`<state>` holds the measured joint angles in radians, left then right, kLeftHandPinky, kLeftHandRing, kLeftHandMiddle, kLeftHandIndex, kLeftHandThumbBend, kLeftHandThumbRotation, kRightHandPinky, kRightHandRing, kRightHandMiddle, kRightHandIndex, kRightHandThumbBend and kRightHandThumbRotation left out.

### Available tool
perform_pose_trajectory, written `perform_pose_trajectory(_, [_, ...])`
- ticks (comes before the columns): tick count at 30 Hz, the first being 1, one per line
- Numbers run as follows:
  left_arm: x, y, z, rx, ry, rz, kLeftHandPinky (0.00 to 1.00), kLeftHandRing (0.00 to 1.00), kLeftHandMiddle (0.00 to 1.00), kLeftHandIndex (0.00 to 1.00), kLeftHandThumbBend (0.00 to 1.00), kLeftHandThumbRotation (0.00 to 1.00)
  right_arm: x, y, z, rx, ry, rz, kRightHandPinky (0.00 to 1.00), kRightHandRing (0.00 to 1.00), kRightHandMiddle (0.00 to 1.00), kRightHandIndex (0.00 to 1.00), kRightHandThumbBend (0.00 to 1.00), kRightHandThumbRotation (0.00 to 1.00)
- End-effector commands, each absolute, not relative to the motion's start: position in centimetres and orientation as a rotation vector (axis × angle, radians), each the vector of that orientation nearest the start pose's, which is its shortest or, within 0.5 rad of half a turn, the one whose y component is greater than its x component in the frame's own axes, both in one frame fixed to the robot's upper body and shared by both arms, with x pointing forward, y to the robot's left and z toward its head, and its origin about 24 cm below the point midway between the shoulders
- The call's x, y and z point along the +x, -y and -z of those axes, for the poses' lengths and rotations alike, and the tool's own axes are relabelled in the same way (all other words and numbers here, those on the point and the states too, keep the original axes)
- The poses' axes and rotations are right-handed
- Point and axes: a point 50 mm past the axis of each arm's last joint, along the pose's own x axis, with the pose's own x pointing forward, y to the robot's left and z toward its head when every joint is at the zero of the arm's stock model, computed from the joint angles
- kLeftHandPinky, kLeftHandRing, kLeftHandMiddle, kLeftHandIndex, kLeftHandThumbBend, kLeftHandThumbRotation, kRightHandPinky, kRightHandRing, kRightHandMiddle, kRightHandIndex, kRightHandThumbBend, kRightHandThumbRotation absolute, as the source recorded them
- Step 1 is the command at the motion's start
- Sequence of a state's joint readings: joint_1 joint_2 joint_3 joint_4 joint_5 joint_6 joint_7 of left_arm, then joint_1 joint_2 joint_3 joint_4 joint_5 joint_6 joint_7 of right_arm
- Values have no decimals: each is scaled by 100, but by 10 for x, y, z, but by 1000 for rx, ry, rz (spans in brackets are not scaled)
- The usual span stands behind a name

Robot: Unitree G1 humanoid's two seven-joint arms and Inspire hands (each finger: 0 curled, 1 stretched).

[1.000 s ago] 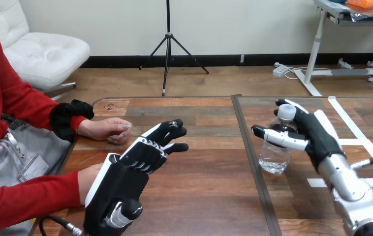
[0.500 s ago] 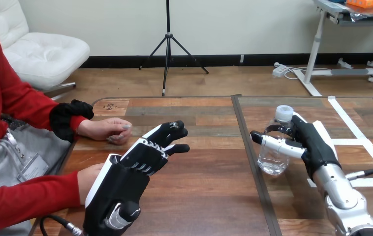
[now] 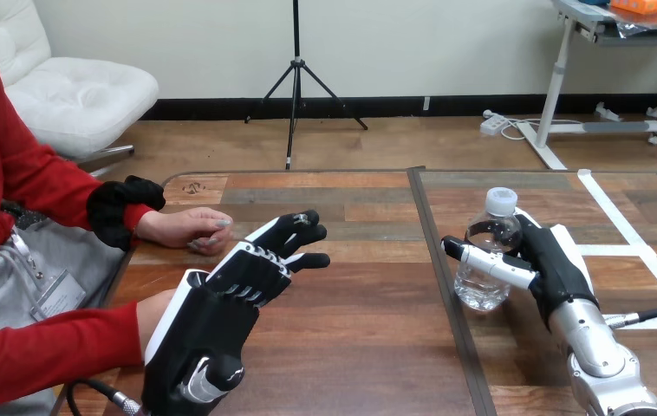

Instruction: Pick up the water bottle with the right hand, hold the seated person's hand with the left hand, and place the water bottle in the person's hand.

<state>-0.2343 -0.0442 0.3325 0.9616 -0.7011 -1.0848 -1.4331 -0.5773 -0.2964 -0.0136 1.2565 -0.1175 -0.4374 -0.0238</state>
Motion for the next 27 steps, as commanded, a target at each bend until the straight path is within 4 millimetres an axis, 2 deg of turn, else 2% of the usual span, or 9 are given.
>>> perform_pose_trajectory(1, [231, -167, -7, -116, 671, 572, 80, 89, 90, 86, 98, 75, 324, 213, 9, -360, -218, 7, 83, 89, 88, 93, 100, 43])
perform_pose_trajectory(11, [230, -169, -8, -94, 673, 567, 79, 89, 90, 87, 98, 76, 321, 212, 15, -337, -250, 28, 82, 88, 87, 92, 100, 41])
perform_pose_trajectory(18, [231, -170, -9, -83, 668, 560, 79, 88, 90, 86, 98, 76, 320, 214, 21, -254, -314, 89, 65, 79, 83, 85, 91, 24])
perform_pose_trajectory(27, [231, -169, -9, -85, 680, 552, 78, 88, 90, 86, 98, 76, 319, 217, 23, -222, -336, 120, 52, 67, 78, 78, 89, 12])
